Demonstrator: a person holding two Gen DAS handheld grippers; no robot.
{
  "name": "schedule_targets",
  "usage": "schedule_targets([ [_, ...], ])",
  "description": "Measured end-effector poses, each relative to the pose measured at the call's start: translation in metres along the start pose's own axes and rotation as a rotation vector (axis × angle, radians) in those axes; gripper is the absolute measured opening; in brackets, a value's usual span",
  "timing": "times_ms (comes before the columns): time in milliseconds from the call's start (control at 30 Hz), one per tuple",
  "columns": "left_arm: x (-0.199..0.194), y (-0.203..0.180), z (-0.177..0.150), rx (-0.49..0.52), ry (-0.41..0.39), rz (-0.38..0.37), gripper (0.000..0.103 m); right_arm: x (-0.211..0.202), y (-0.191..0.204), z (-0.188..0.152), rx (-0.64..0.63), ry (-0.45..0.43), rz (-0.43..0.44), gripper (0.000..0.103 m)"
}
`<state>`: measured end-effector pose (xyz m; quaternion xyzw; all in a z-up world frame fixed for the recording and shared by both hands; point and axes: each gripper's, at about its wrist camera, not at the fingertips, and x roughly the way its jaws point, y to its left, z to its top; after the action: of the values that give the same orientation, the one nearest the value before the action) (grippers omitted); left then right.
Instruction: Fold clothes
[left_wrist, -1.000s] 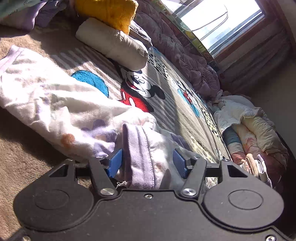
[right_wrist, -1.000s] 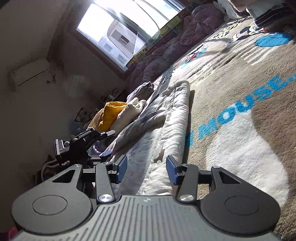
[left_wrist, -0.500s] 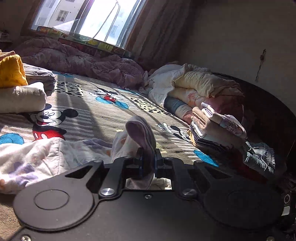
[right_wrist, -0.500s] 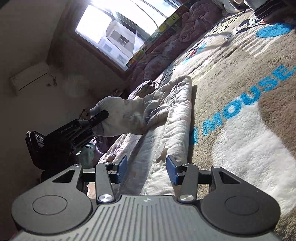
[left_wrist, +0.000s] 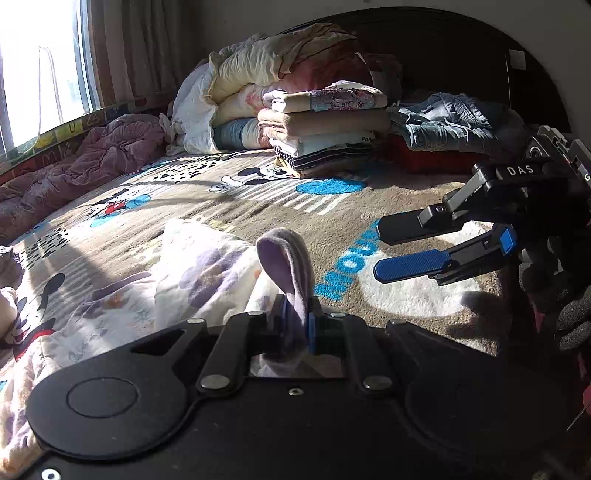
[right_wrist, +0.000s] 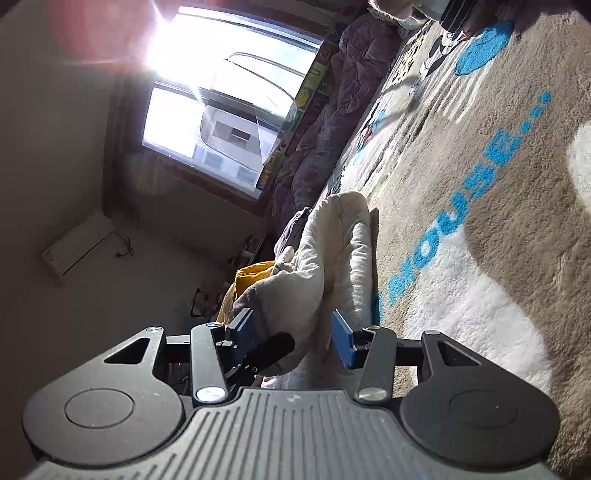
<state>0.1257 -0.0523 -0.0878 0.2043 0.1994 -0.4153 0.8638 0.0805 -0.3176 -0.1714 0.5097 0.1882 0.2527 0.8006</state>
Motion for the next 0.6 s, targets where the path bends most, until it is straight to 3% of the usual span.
schedule_targets([
  [200, 0.005, -0.015, -0.007, 0.134, 0.073, -0.027, 0.010, 0.011, -0.002, 0.005, -0.011, 0.003, 0.005, 0.048],
  [267, 0.003, -0.017, -0.009, 0.137, 0.086, -0.056, 0.013, 0.017, -0.002, 0.006, -0.017, 0.002, -0.003, 0.048],
  [333, -0.001, -0.017, -0.008, 0.127, 0.089, -0.115, 0.026, 0.022, -0.003, 0.007, -0.023, 0.001, -0.014, 0.048],
  [433, -0.018, -0.008, -0.006, 0.075, 0.057, -0.185, 0.027, 0.025, -0.003, 0.006, -0.026, -0.002, -0.016, 0.048],
  [567, -0.039, 0.029, 0.007, -0.133, -0.093, -0.086, 0.027, 0.036, 0.001, 0.004, -0.080, 0.036, -0.063, 0.047],
  [600, -0.037, 0.037, 0.011, -0.187, -0.104, -0.048, 0.027, 0.039, 0.004, 0.002, -0.112, 0.058, -0.084, 0.043],
])
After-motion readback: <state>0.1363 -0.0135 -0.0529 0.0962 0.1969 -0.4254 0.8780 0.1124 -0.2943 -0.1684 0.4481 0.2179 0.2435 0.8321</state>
